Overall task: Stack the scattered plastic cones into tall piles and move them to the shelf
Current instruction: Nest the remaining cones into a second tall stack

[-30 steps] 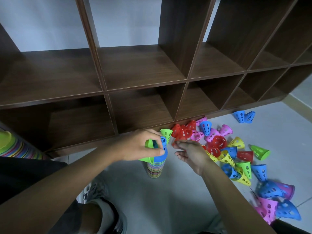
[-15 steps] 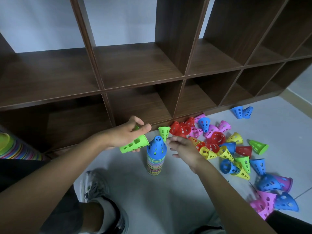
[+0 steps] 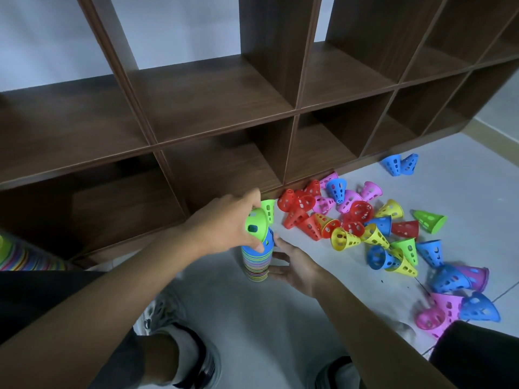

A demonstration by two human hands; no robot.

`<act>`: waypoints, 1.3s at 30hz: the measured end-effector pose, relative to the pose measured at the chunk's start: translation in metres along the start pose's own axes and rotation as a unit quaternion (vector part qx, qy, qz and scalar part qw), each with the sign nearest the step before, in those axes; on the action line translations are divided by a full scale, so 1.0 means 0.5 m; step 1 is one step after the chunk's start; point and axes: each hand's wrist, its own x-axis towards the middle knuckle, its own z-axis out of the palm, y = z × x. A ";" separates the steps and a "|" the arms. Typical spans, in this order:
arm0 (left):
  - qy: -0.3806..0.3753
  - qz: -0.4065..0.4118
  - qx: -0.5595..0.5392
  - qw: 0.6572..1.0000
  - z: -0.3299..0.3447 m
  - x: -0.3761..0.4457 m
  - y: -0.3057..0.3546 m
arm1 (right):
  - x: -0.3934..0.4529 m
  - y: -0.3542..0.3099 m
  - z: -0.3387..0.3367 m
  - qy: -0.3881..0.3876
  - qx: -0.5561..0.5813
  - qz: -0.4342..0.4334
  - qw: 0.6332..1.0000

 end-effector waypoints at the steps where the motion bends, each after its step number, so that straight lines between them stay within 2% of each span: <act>1: 0.008 0.017 0.015 1.000 0.009 0.004 -0.002 | 0.003 0.002 -0.003 0.003 0.007 0.002 1.000; 6: 0.015 0.053 0.038 0.998 0.044 0.029 -0.009 | 0.016 0.011 -0.038 0.028 -0.009 0.024 0.999; 11: -0.005 0.079 0.058 0.995 0.071 0.052 -0.034 | 0.035 0.009 -0.073 0.090 -0.033 0.024 0.995; 14: 0.013 0.084 -0.008 0.996 0.062 0.065 -0.044 | 0.056 -0.002 -0.095 0.151 -0.058 0.012 0.987; 18: 0.037 0.075 -0.155 0.984 0.028 0.098 -0.058 | 0.088 -0.007 -0.127 0.202 -0.113 -0.030 0.972; 20: 0.044 0.055 -0.174 0.982 0.020 0.123 -0.078 | 0.103 -0.006 -0.146 0.232 -0.188 -0.070 0.952; 24: 0.034 0.022 -0.165 0.985 0.045 0.186 -0.137 | 0.132 -0.009 -0.185 0.271 -0.379 -0.118 0.877; 26: 0.020 -0.001 -0.151 0.988 0.083 0.222 -0.164 | 0.146 -0.012 -0.202 0.284 -0.442 -0.143 0.839; 28: 0.007 -0.019 -0.145 0.989 0.131 0.252 -0.190 | 0.162 -0.015 -0.215 0.287 -0.480 -0.144 0.817; 31: -0.022 -0.034 -0.151 0.988 0.203 0.276 -0.230 | 0.188 -0.014 -0.219 0.283 -0.497 -0.121 0.812; 35: -0.019 -0.057 -0.103 0.993 0.279 0.287 -0.257 | 0.218 -0.020 -0.222 0.297 -0.489 -0.114 0.812; 39: -0.063 -0.081 -0.127 0.987 0.313 0.304 -0.271 | 0.241 -0.020 -0.237 0.281 -0.526 -0.075 0.799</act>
